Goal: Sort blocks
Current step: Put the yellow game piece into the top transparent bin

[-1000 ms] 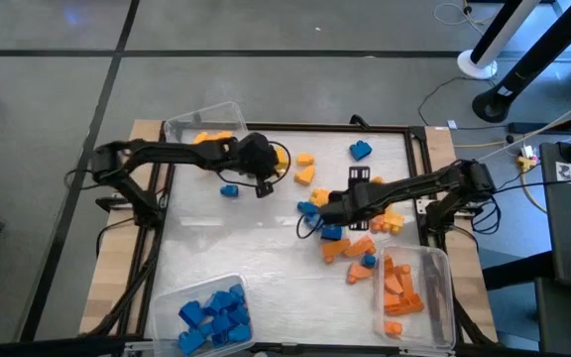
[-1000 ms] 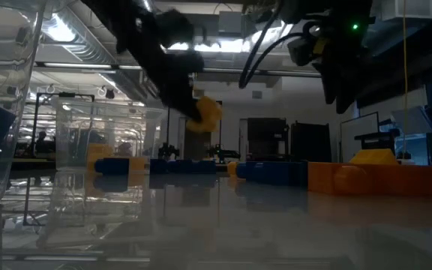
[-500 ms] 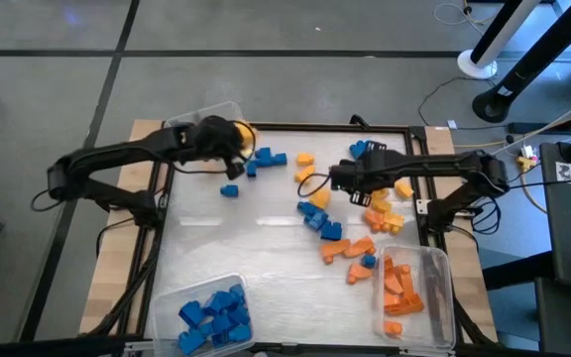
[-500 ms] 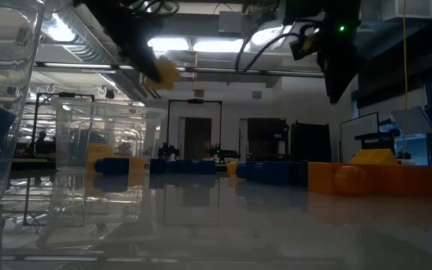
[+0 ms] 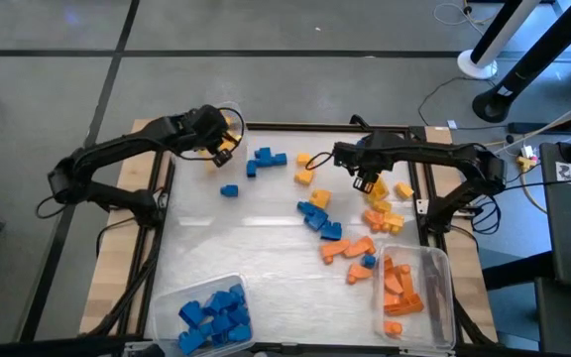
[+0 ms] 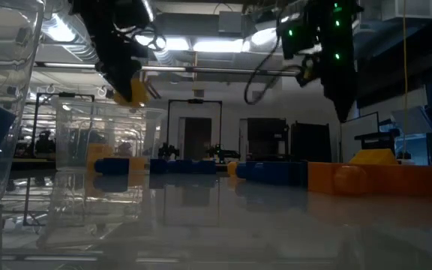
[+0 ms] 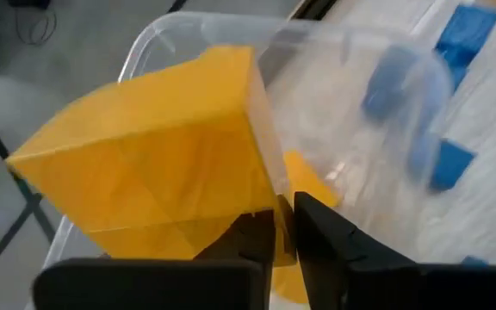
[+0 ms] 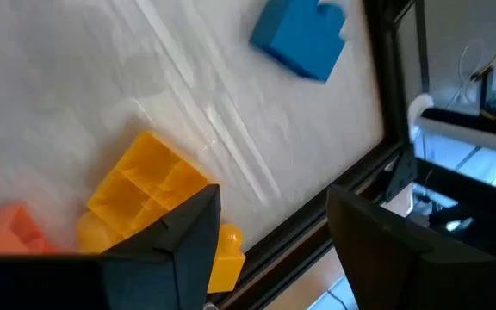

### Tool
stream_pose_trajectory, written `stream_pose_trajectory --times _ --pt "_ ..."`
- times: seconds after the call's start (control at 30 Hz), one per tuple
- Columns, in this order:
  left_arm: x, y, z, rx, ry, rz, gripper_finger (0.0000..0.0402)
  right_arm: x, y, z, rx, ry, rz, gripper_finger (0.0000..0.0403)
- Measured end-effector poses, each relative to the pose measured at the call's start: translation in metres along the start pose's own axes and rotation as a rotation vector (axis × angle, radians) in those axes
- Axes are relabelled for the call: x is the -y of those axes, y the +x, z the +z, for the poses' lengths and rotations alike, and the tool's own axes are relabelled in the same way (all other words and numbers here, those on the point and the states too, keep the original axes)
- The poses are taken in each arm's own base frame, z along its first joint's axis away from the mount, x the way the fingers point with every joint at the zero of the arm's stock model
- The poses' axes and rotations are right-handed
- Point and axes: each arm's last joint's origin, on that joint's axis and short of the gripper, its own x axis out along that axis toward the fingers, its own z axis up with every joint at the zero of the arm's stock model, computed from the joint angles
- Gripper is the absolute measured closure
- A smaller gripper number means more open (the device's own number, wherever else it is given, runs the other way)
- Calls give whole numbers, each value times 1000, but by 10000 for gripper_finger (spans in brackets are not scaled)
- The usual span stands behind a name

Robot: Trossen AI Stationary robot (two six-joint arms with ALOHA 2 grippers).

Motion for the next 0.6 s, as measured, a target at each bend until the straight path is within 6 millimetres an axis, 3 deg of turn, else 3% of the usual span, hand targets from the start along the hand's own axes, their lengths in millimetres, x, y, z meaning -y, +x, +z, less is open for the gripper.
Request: stream_pose_trajectory --times 0.27,0.6 --pt "-9 7 -5 -64 18 21 312 -12 35 -13 -81 12 13 188" --pt "-11 8 -5 -65 -34 27 260 -16 42 -17 -102 8 47 188"
